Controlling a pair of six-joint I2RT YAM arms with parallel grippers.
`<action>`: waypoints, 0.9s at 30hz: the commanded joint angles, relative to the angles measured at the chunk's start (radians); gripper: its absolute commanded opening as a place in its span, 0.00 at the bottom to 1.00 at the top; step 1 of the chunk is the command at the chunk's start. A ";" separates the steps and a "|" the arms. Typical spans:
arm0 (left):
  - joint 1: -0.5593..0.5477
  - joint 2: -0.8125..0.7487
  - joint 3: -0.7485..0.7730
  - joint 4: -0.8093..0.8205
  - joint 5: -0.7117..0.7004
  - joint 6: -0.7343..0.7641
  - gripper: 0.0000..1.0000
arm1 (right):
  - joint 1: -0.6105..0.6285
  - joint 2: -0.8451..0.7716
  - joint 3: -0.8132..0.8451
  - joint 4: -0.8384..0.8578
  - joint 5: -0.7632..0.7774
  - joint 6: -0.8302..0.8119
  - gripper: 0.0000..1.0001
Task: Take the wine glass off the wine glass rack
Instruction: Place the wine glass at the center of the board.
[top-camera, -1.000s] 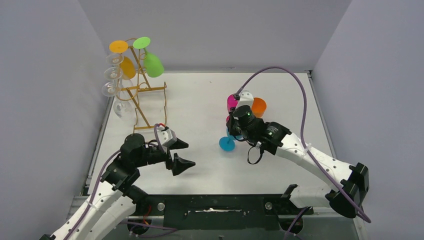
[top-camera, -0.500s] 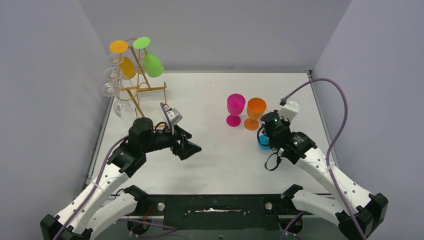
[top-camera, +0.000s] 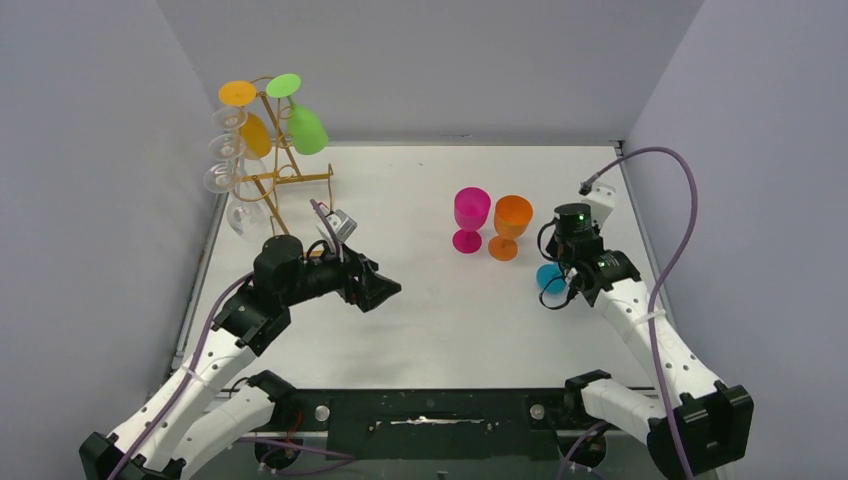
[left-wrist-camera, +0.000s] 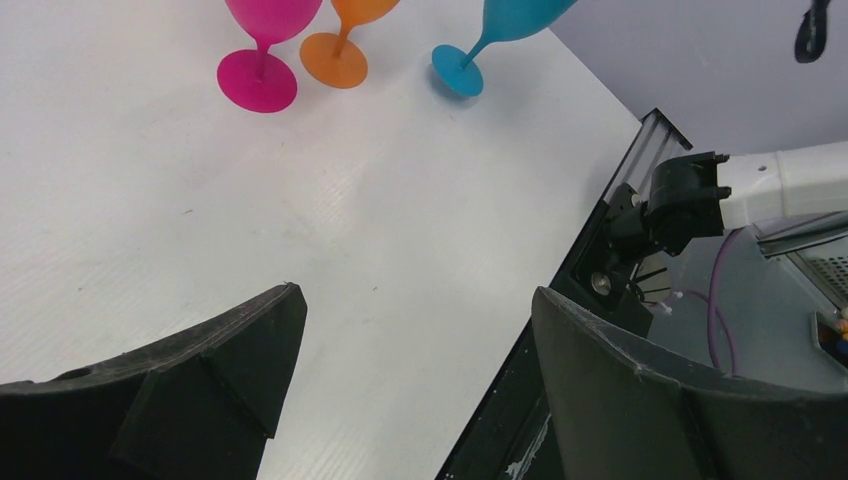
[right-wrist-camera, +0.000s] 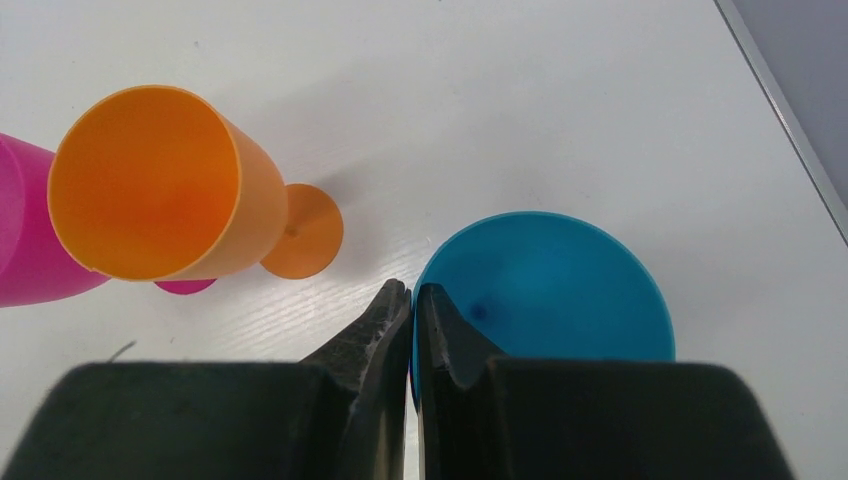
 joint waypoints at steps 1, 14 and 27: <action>0.004 -0.035 0.015 0.056 -0.042 -0.007 0.84 | -0.005 0.097 0.076 0.131 -0.046 -0.153 0.02; 0.004 -0.050 0.031 0.005 -0.078 -0.001 0.84 | -0.014 0.231 0.090 0.289 -0.168 -0.296 0.03; 0.004 -0.044 0.033 0.001 -0.084 -0.003 0.84 | -0.016 0.285 0.127 0.253 -0.216 -0.326 0.11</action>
